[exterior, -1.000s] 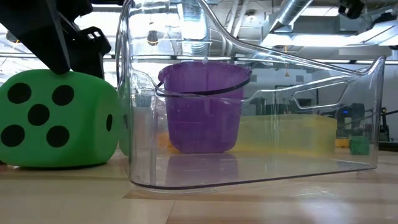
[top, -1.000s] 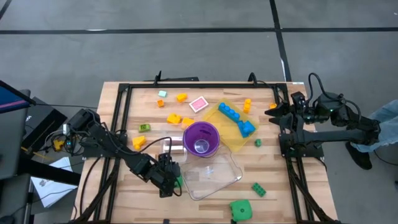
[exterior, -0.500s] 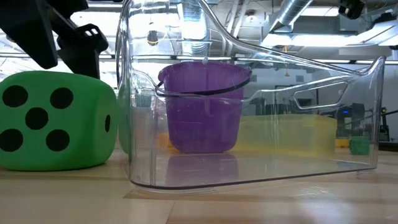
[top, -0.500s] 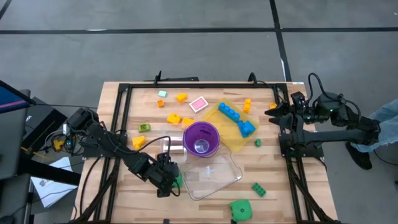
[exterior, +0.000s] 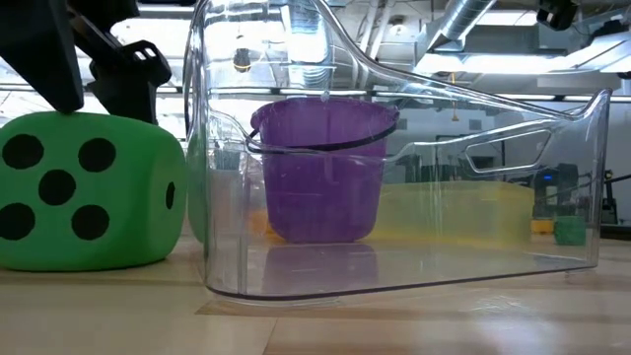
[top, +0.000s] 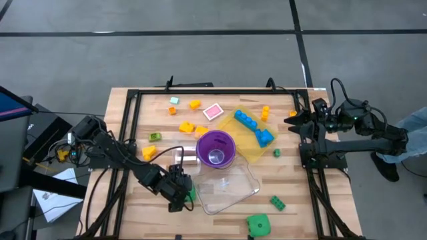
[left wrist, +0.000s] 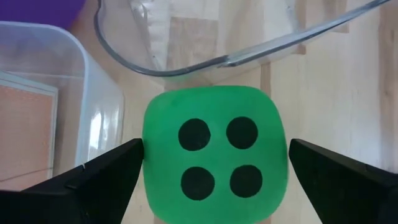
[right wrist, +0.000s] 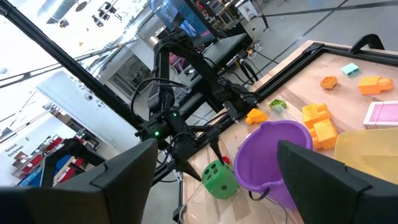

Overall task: Pick & Place Toys
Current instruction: Put the green dice into the transparent bin

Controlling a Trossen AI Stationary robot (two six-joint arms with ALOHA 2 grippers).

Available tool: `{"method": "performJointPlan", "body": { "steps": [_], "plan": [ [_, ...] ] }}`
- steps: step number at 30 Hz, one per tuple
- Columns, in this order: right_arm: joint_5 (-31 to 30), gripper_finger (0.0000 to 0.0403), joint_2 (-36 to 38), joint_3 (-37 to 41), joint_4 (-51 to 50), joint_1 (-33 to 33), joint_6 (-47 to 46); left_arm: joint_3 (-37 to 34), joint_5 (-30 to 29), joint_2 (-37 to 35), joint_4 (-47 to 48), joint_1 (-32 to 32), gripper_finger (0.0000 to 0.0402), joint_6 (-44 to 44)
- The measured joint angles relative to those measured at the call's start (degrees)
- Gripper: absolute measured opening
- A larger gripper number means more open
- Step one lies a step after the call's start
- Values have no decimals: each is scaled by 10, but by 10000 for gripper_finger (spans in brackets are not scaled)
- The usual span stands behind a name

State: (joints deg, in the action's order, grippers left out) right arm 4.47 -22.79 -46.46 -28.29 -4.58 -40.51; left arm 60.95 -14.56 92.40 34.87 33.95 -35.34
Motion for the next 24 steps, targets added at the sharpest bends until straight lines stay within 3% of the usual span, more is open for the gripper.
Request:
{"method": "performJointPlan", "body": {
  "steps": [5, 24],
  "plan": [
    [0, 321, 0, 0, 0, 0, 0, 0, 27, 10, -8, -6, 400, -11],
    [0, 321, 0, 0, 0, 0, -2, 2, 21, 40, -10, -5, 400, -11]
  ]
}}
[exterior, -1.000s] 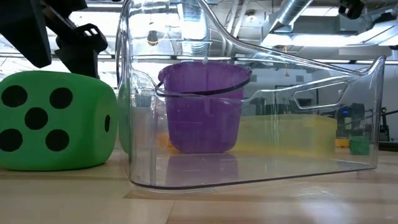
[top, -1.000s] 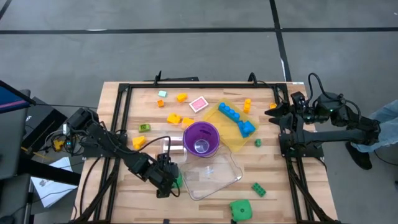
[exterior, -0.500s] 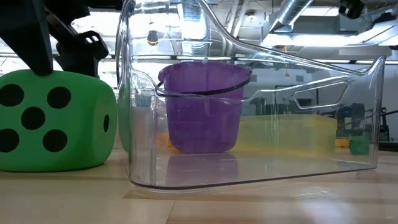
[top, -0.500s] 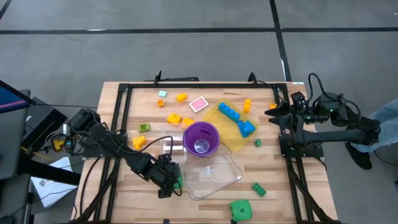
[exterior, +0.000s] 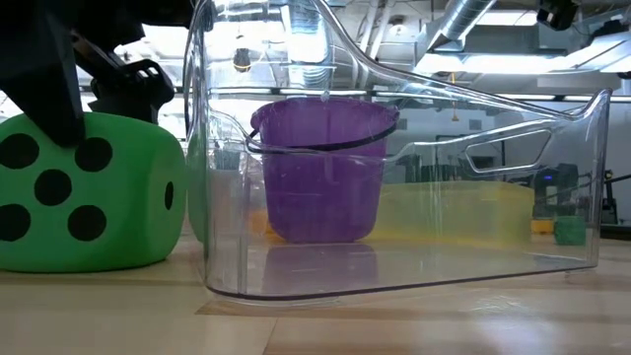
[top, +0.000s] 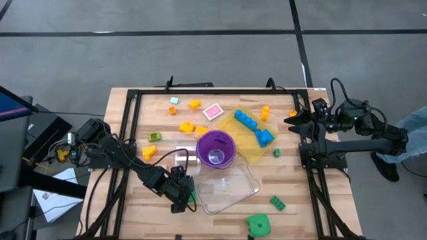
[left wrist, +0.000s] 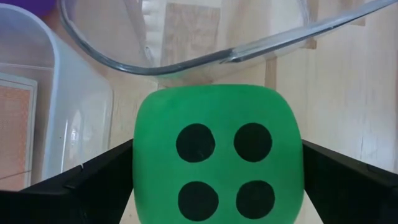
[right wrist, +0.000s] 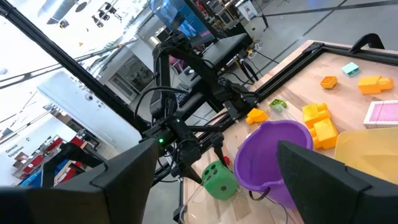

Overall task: Pick & Place Toys
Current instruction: Put the green dice into the transparent bin

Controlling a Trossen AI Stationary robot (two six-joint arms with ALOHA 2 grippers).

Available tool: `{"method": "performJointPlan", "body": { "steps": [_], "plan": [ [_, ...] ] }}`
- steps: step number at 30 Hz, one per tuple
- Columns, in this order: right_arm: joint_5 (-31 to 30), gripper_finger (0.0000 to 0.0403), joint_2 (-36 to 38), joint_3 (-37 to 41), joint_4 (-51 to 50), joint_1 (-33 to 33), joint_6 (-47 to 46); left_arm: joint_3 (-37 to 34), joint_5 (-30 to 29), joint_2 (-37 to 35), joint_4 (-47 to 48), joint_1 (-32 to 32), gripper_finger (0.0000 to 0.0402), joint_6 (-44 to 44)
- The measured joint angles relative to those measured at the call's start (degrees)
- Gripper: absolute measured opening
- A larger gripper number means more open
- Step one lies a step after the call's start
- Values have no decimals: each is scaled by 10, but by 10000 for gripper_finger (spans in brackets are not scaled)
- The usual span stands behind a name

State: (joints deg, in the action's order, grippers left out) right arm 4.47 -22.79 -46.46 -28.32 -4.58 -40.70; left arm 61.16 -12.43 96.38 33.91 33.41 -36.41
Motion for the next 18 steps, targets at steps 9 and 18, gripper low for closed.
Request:
{"method": "performJointPlan", "body": {
  "steps": [9, 18],
  "plan": [
    [0, 321, 0, 0, 0, 0, 2, -1, 15, 24, -10, -1, 400, -2],
    [0, 321, 0, 0, 0, 0, 0, -2, 31, 32, -17, 0, 391, -24]
  ]
}}
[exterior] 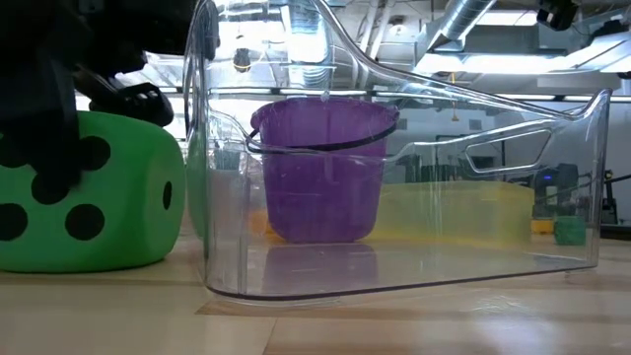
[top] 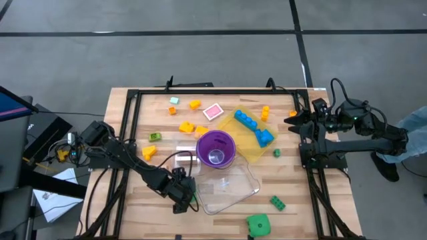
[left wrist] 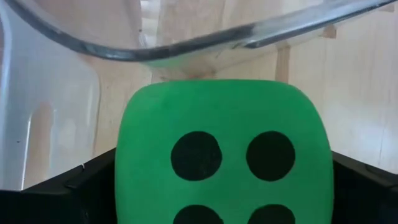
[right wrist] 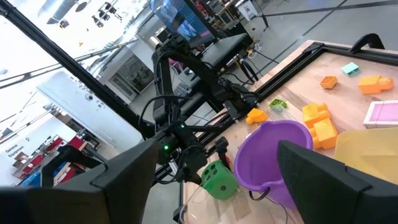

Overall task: Pick & Place Toys
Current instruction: Put the green dice into the transparent bin

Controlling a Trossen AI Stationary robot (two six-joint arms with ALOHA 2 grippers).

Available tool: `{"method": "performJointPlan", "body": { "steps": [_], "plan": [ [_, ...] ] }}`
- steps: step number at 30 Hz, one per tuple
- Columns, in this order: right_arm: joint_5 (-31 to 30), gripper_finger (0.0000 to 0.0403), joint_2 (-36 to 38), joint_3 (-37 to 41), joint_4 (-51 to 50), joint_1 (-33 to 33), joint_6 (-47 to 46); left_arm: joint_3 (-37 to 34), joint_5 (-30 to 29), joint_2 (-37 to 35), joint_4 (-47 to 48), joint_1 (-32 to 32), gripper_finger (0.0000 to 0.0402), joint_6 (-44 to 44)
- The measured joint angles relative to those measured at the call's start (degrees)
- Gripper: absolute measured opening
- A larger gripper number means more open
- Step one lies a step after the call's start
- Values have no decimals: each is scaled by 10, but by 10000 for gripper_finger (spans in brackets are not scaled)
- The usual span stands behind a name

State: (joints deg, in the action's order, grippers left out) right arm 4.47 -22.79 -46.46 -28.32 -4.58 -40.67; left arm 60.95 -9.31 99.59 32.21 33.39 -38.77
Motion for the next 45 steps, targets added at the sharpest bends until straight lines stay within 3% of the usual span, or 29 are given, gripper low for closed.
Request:
{"method": "performJointPlan", "body": {
  "steps": [6, 15, 23, 30, 37, 45],
  "plan": [
    [0, 321, 0, 0, 0, 0, 2, -1, 27, -9, 0, 0, 360, -24],
    [0, 321, 0, 0, -1, 0, 2, -2, 78, -64, 4, 5, 360, -38],
    [0, 321, 0, 0, -5, 0, 2, -2, 75, -169, -21, 7, 357, -67],
    [0, 321, 0, 0, -16, 0, 2, 3, 12, -235, -161, 5, 360, -72],
    [0, 321, 0, 0, -18, 0, 6, 100, -13, -183, -161, -19, 361, -38],
    [5, 321, 0, 0, -30, 0, 8, 274, -28, -61, -35, -29, 362, -35]
  ]
}}
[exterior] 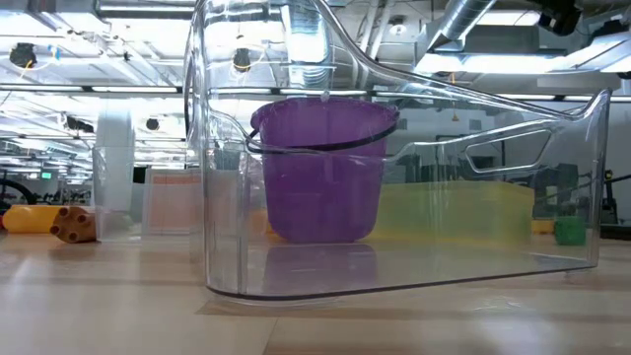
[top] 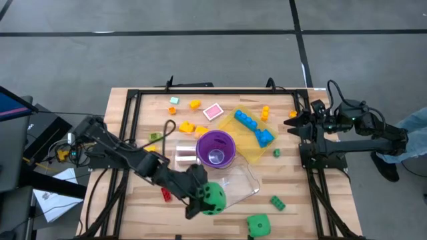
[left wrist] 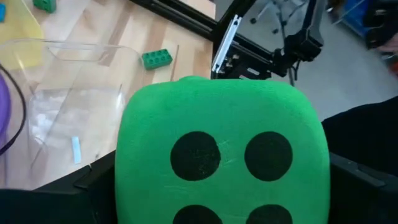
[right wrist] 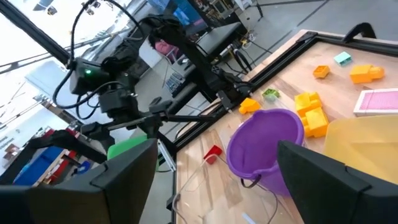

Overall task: Pick & Place Toys
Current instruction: Put the green dice into the transparent bin

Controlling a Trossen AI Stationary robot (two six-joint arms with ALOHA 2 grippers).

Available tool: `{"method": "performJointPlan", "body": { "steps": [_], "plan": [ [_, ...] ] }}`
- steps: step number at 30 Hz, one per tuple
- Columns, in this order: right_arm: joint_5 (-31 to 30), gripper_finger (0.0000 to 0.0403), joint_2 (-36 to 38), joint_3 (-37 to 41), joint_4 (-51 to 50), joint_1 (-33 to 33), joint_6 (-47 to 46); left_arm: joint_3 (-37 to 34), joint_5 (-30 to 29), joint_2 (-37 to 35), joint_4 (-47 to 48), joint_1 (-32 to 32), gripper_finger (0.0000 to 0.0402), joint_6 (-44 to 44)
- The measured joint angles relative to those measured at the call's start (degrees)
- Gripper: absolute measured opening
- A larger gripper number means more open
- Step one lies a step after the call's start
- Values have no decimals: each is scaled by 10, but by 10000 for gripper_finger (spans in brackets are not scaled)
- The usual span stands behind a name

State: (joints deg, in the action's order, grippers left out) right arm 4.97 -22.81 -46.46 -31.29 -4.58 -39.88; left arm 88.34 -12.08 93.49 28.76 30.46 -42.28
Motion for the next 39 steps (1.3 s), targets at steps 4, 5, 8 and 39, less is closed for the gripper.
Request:
{"method": "performJointPlan", "body": {
  "steps": [4, 5, 8, 39],
  "plan": [
    [15, 321, 0, 0, 0, 0, 11, 67, -16, 54, 37, -3, 363, -4],
    [16, 321, 0, 0, 0, 0, 13, 78, -18, 66, 40, -4, 363, -6],
    [25, 321, 0, 0, 0, 0, 21, 104, -29, 101, 54, -11, 364, -28],
    [56, 321, 0, 0, 5, 0, 28, 103, -60, 218, 184, -38, 392, -117]
  ]
}}
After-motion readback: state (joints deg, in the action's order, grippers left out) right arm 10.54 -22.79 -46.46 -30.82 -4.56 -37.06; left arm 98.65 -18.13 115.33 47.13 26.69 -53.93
